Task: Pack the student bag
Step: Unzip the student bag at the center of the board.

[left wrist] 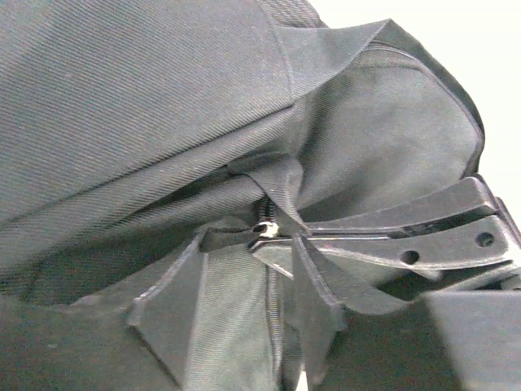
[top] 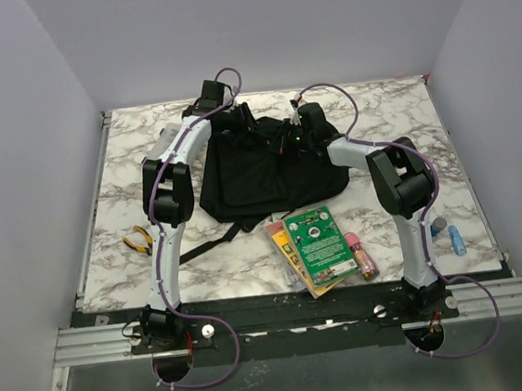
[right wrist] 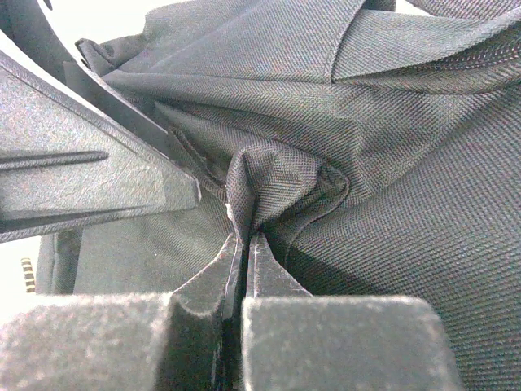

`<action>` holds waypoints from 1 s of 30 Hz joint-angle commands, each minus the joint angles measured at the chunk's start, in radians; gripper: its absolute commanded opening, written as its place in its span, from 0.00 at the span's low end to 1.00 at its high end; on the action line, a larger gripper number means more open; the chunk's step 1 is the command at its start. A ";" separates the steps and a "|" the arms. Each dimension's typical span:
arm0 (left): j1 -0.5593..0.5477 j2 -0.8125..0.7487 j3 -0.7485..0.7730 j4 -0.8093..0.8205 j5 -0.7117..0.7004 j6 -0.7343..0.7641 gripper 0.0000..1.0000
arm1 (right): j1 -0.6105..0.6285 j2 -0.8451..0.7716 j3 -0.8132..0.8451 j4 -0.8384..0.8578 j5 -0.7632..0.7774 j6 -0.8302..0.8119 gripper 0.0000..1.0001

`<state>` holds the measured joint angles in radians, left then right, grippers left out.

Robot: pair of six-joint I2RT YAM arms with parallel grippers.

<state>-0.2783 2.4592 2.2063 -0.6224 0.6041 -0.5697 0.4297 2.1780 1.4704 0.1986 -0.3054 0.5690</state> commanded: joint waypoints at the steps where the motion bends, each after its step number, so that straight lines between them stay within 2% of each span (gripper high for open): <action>1: -0.003 -0.002 -0.030 0.032 0.088 -0.057 0.44 | 0.000 -0.029 -0.003 0.040 -0.050 0.015 0.01; 8: -0.002 -0.023 -0.070 0.072 0.085 -0.065 0.39 | 0.000 -0.022 0.001 0.033 -0.052 0.020 0.01; 15: -0.002 -0.023 -0.059 0.076 0.058 -0.068 0.21 | -0.001 -0.026 0.006 0.004 -0.043 -0.003 0.01; 16: -0.001 -0.025 -0.056 0.077 0.051 -0.068 0.21 | 0.000 -0.027 0.007 0.000 -0.043 -0.006 0.01; 18: -0.001 -0.020 -0.044 0.079 0.048 -0.073 0.30 | -0.001 -0.030 0.005 0.001 -0.044 -0.009 0.01; 23: -0.001 0.005 -0.020 0.101 0.083 -0.119 0.44 | -0.001 -0.035 0.002 -0.005 -0.049 -0.012 0.01; 26: -0.001 0.009 -0.023 0.115 0.087 -0.139 0.43 | -0.001 -0.036 0.002 -0.005 -0.048 -0.012 0.01; 30: -0.001 0.007 -0.031 0.133 0.082 -0.153 0.36 | -0.001 -0.035 0.001 -0.003 -0.053 -0.011 0.01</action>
<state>-0.2787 2.4592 2.1532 -0.5259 0.6659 -0.6926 0.4297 2.1780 1.4704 0.2001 -0.3096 0.5674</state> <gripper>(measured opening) 0.402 0.014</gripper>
